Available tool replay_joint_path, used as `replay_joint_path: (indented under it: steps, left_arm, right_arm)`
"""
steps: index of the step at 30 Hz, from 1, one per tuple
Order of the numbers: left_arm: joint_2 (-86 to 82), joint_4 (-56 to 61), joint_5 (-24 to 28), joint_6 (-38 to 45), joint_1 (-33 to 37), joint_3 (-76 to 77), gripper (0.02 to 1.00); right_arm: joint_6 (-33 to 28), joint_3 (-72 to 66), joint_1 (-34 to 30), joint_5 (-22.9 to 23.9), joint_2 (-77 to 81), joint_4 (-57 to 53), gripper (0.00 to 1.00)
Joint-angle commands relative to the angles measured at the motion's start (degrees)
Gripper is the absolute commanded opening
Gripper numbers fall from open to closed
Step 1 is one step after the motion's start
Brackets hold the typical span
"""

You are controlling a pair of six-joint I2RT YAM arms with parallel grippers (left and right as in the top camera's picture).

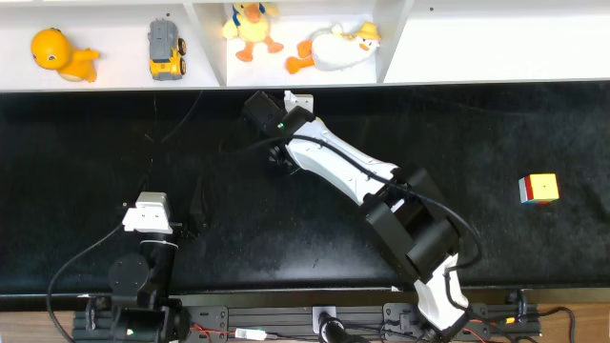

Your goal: Store Toys

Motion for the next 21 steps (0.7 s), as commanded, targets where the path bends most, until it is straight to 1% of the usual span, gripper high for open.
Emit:
replay_joint_path:
  steps: [1,5,6,10,14,17,21]
  left_arm:
    - [-0.74,-0.28,0.33,1.01,-0.11,0.00,0.998]
    - [-0.74,-0.26,0.33,1.01,-0.11,0.00,0.998]
    - [-0.74,-0.28,0.35,1.01,-0.11,0.00,0.998]
    - [-0.74,-0.28,0.33,1.01,-0.11,0.00,0.998]
    - [-0.74,-0.26,0.33,1.01,-0.11,0.00,0.998]
    - [-0.74,-0.26,0.33,1.01,-0.11,0.00,0.998]
    - [-0.74,-0.28,0.35,1.01,-0.11,0.00,0.998]
  right_arm:
    - [0.50,0.83,-1.09,-1.49,1.03,-0.24,0.229]
    - [0.50,0.83,-1.75,-2.95,0.96,-0.26,0.058]
    - [0.48,0.81,-1.84,-2.95,0.81,-0.33,0.042]
    - [0.39,0.76,-1.92,-2.36,-1.51,-1.64,0.045]
    - [0.26,-1.88,-1.75,-0.07,-5.81,-1.99,0.049]
    - [0.26,-7.39,-1.57,0.81,-10.86,-0.87,0.051]
    - [0.33,-18.40,-2.16,2.14,-20.83,3.52,0.051]
